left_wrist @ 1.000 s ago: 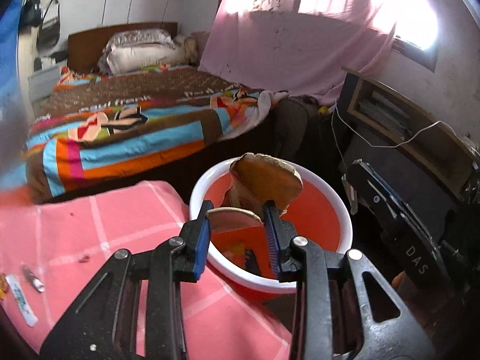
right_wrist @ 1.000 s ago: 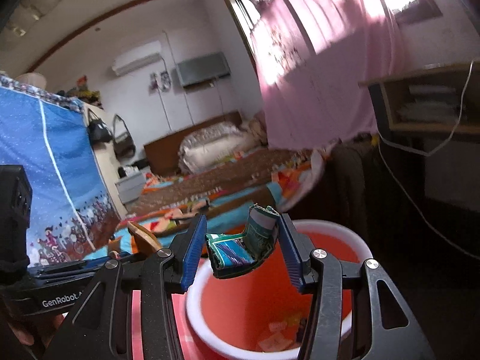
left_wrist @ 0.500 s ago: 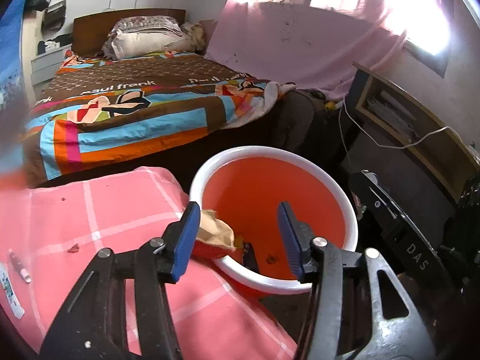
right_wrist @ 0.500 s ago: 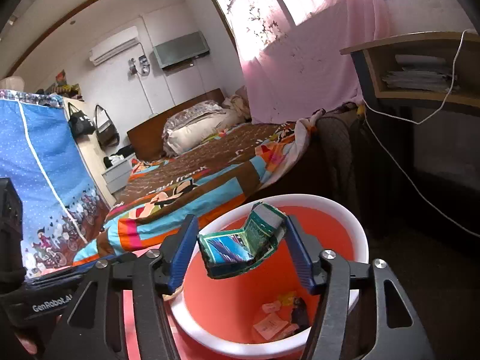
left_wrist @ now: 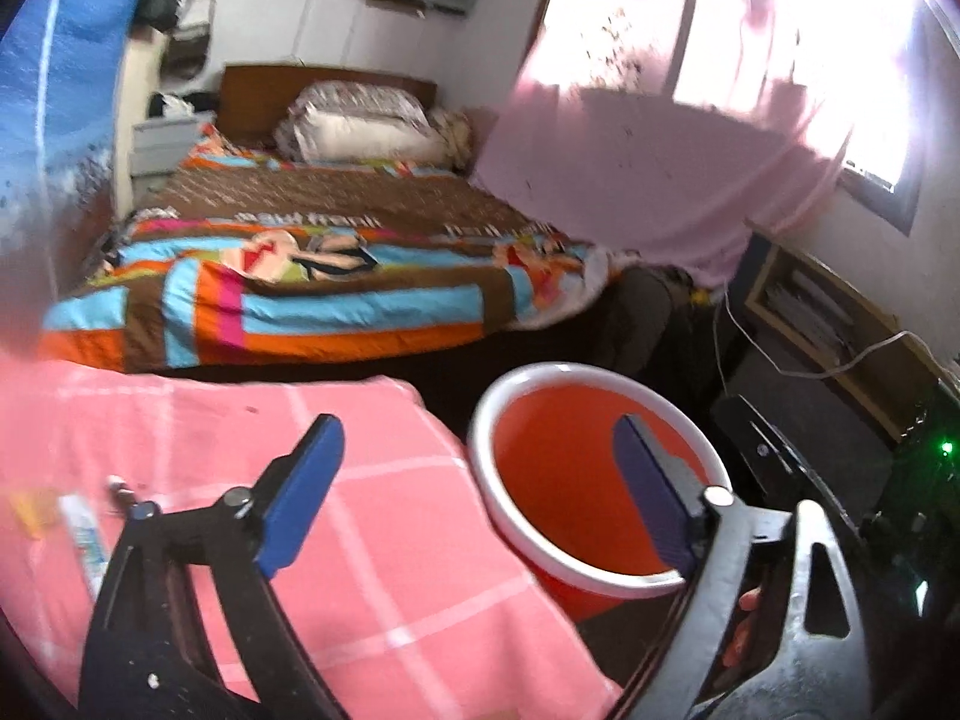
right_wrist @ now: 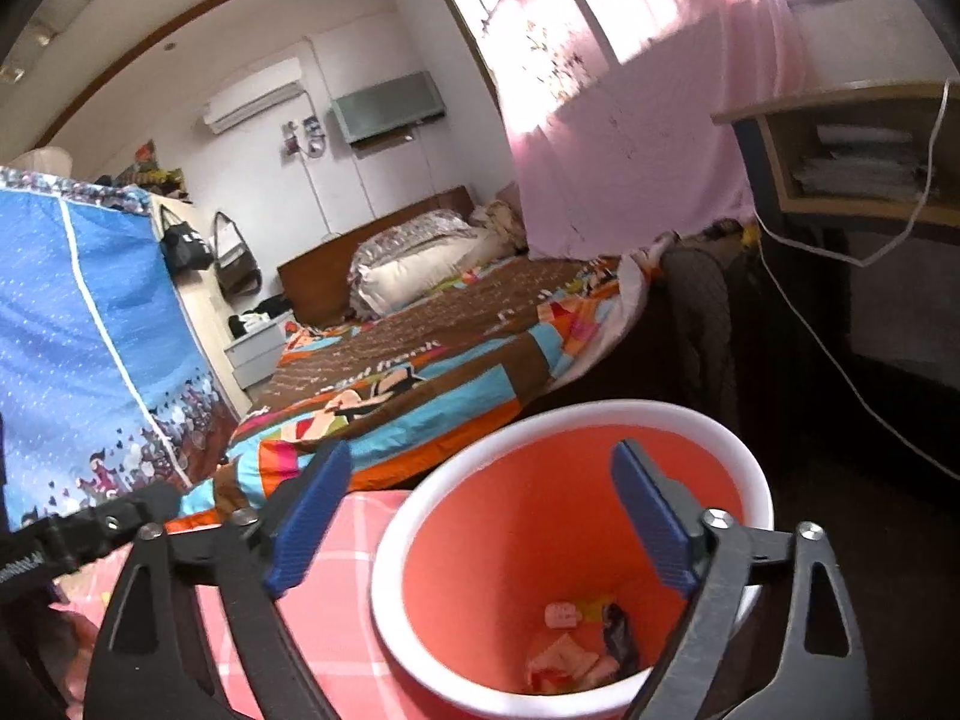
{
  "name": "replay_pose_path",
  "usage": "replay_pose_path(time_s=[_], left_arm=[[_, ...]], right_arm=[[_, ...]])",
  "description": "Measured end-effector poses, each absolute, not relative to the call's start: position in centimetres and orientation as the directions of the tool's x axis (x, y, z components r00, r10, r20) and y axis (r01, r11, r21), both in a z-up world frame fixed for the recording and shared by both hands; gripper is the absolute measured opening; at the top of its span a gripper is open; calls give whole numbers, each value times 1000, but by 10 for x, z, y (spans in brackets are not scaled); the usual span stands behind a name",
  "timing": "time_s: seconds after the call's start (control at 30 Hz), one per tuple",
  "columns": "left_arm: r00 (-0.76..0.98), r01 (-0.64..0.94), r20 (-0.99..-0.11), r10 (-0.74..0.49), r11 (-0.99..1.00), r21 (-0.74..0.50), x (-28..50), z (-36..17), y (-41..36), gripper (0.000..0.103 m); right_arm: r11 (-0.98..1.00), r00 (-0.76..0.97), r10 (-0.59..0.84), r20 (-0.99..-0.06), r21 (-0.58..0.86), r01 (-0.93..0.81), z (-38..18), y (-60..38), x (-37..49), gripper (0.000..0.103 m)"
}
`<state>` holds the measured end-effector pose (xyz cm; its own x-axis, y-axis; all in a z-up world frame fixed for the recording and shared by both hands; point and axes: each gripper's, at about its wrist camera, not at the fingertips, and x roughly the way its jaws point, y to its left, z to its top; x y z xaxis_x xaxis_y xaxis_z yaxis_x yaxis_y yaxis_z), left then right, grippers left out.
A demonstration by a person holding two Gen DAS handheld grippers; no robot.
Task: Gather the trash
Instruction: 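Move both tools back over the table toward the grey sock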
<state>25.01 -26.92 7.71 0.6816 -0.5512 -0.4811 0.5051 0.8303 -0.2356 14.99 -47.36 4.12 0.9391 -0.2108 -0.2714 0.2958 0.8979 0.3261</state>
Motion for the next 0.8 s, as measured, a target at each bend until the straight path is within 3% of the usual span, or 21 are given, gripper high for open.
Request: replay_pose_path(time_s=[0.03,0.23,0.53,0.8], left_arm=[[707,492,-460,-537,841,-226,247,79,-262,103],[850,380,-317,-421,906,-187,225,89,-216,103],[947,211,-213,-242,965,-156,189,93,-151,103],[984,62,-160,-81,991,-117,156,88,-94,103]], right_arm=[[904,943,-210,-257,316,287,43,-470,149,103],[939,970,-196,-145,257,228,56,-441,141,103],[983,992,-124,15,139,121,75,-384,123,103],[998,994,-38,102,52,32,75,-336,110,103]])
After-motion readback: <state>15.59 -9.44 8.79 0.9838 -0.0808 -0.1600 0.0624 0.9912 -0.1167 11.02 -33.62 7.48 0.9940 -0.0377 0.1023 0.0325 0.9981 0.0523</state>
